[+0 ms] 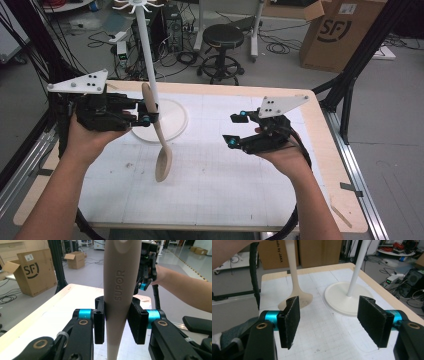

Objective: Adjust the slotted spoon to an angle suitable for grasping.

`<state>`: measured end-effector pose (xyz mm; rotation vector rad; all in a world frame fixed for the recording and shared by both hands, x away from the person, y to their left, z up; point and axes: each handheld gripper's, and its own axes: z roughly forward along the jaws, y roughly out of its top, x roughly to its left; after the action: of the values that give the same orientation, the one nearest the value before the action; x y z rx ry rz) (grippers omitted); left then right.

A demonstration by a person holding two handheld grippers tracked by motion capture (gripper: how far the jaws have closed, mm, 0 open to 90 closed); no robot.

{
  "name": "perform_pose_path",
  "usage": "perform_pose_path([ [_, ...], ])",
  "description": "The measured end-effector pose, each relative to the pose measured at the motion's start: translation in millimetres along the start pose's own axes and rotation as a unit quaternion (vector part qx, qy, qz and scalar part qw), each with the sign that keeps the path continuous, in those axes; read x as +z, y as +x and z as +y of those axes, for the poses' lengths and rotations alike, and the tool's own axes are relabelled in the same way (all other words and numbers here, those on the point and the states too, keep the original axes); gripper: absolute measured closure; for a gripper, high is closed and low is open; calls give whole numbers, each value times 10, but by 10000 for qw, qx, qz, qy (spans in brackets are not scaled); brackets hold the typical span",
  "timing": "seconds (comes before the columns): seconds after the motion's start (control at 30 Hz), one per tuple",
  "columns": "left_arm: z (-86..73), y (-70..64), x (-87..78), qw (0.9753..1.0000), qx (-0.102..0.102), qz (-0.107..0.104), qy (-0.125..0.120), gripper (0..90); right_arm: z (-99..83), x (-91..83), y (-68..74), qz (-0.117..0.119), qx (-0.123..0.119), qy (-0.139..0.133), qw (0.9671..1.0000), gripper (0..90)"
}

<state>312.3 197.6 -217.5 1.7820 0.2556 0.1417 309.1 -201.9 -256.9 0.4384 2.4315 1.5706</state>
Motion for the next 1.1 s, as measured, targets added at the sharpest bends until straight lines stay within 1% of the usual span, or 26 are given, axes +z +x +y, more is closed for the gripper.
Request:
perform_pose_path([
  [0.07, -8, 8, -17, 10000, -14, 15, -13, 691, -49, -15, -26, -74, 69, -9, 9999, 323],
  [0.27, -22, 10, -66, 10000, 43, 48, 5, 691, -228, -67, -83, -101, 268, -27, 9996, 310],
  [0.37, -27, 1, -92, 9999, 61, 83, -6, 691, -354, -126, -106, -183, 393, -48, 9990, 293],
  [0.43, -30, -11, -104, 9999, 56, 117, -27, 691, -437, -179, -115, -265, 479, -81, 9985, 265],
  [0.47, -29, -13, -107, 9999, 62, 123, -29, 691, -512, -231, -124, -285, 556, -109, 9980, 263],
  [0.7, -40, 27, -111, 10000, 42, 79, -42, 691, -633, -316, -148, -367, 703, -127, 9968, 263],
  [0.87, -103, 45, -123, 9999, 28, 112, -51, 691, -646, -289, -143, -362, 689, -83, 9969, 262],
  [1.0, -124, 42, -131, 9999, 34, 108, 14, 691, -698, -254, -131, -310, 734, -45, 9968, 258],
  [1.03, -123, 40, -136, 9999, 35, 103, 4, 691, -714, -245, -132, -290, 770, -11, 9966, 254],
  [1.1, -121, 37, -143, 10000, 12, 89, -36, 690, -745, -237, -132, -285, 761, -12, 9967, 245],
])
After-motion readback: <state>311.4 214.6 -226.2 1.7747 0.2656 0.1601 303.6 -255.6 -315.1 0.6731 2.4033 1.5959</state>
